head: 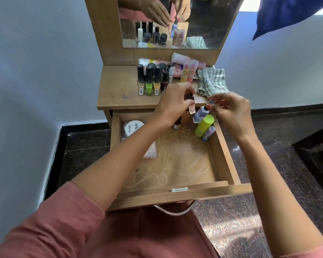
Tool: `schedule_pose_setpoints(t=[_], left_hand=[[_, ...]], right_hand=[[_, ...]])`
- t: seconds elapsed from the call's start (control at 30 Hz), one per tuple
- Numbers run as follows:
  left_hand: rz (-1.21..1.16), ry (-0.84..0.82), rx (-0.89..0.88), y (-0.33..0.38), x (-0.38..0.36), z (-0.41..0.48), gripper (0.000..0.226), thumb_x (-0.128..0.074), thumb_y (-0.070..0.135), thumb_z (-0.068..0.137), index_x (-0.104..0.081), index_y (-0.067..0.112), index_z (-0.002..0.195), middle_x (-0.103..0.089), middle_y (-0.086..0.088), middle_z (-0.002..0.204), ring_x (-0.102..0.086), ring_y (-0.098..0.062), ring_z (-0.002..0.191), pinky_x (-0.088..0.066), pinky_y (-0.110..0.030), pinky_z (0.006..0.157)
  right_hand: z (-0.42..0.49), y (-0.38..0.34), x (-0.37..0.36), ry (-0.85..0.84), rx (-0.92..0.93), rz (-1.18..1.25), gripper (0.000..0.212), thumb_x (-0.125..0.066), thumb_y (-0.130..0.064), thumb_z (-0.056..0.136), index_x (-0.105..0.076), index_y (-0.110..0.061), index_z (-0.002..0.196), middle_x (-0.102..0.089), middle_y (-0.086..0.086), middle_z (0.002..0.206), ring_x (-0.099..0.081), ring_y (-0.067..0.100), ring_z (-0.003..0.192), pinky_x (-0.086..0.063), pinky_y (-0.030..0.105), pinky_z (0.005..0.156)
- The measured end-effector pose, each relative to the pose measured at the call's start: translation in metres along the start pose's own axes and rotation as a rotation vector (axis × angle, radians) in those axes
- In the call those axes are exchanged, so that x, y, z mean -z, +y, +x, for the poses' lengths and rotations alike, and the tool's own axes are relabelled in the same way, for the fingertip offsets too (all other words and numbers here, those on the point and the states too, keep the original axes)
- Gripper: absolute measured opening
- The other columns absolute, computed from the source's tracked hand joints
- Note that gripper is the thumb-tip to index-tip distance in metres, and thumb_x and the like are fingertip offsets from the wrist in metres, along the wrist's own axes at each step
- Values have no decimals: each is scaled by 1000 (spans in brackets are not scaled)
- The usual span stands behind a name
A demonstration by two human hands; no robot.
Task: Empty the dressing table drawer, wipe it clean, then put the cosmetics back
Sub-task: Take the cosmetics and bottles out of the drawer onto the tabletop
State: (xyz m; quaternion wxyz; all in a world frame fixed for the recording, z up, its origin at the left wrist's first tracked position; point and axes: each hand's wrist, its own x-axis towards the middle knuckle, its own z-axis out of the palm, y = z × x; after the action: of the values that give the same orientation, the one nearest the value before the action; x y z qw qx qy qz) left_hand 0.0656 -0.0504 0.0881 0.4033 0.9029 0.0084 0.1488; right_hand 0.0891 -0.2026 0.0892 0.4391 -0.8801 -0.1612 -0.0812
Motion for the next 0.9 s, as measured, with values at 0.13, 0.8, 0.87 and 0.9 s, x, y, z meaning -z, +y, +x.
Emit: schedule_pose_setpoints(t=[0.13,0.8,0.87,0.9], left_hand=[[67,64,-24,3,14,18,26,-68,8,79,-67,10,105,-64,-7,114,-60,-16,102,-48,-25,91],[582,36,-83,-7,37,61,29,-58,11,86,-56,14,115,-63,-7,109,-44,-25,117,-22,-35,102],[588,26,-74,-7,36,60,32,-58,8,85,-54,13,116,-62,-8,110,-44,-26,117,-20,-36,104],[590,26,-68,-8,36,60,33,-58,6,85,-53,12,117,-61,-9,109,-44,-27,117,-20,-36,104]], right_hand=[[20,-19,1,17,43,-28,20,-66,1,77,-70,-3,96,-63,4,90,-59,14,75,-46,7,62],[76,-43,-48,-34,137,-106,24,-60,5,78,-67,2,101,-68,16,104,-53,12,85,-42,22,87],[77,-43,-49,-31,141,-110,23,-60,4,78,-68,2,100,-68,15,102,-52,12,84,-42,31,93],[78,-44,-50,-35,143,-110,23,-60,4,78,-68,2,100,-68,15,102,-50,11,84,-41,29,90]])
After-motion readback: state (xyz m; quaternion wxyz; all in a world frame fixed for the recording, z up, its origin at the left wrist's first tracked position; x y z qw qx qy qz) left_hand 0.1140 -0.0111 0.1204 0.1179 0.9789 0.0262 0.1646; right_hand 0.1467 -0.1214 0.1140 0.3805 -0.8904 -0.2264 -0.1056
